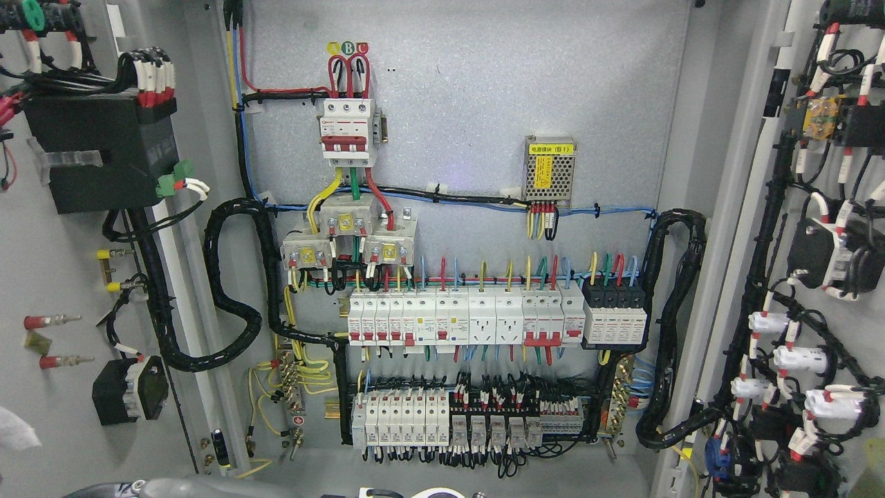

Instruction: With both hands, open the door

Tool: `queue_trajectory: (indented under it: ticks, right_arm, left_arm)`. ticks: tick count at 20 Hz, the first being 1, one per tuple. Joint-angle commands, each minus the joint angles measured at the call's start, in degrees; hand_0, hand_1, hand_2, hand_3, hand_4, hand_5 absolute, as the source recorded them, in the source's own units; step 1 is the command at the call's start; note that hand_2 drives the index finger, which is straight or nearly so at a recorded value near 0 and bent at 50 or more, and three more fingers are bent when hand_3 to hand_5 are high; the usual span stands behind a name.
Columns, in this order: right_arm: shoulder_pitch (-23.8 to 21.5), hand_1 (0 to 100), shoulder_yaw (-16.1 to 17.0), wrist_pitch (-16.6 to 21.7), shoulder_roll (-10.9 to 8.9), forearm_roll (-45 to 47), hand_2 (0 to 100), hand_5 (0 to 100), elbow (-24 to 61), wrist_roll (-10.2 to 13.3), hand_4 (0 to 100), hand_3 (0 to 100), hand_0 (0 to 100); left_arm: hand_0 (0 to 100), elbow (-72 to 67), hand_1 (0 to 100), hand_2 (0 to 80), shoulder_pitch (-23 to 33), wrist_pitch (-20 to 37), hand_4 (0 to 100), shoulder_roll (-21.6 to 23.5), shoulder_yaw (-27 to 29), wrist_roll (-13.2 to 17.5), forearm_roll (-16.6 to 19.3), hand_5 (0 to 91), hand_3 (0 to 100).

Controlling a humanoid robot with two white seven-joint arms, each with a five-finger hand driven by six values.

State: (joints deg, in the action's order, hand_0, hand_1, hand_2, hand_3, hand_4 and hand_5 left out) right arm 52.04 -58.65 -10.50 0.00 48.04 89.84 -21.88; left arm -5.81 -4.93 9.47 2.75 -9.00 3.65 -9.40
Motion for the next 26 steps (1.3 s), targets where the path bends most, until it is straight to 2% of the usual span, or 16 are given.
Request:
queue_trajectory:
  ticks: [1, 13, 18, 26]
  right_arm:
    - [1.2, 0, -2.3, 0.0, 0.0, 1.5, 0, 0, -0.9, -0.3, 0, 0, 22]
    - [5.4, 0, -2.3, 1.2, 0.0, 3.9, 0, 0, -4.9, -0.4, 0, 0, 22]
    - [6.4, 0, -2.3, 1.2, 0.0, 6.2, 0, 0, -5.1, -0.3, 0, 0, 22]
    - [7.3, 0, -2.9, 1.3, 0.0, 6.2, 0, 0, -5.0, -0.3, 0, 0, 22]
  left_arm:
    - [30, 0.2, 0, 2.7, 0.6, 0.6, 4, 0.2, 0.0, 0.0, -0.1, 0.0, 3]
    - [30, 0.7, 0, 2.7, 0.6, 0.9, 4, 0.2, 0.0, 0.0, -0.1, 0.0, 3]
    - [30, 10.5, 0, 2.7, 4.8, 0.8, 4, 0.9, 0.0, 0.0, 0.0, 0.0, 3]
    - [30, 14.6, 0, 2.7, 4.9, 0.9, 4, 1.6, 0.0, 0.0, 0.0, 0.0, 3]
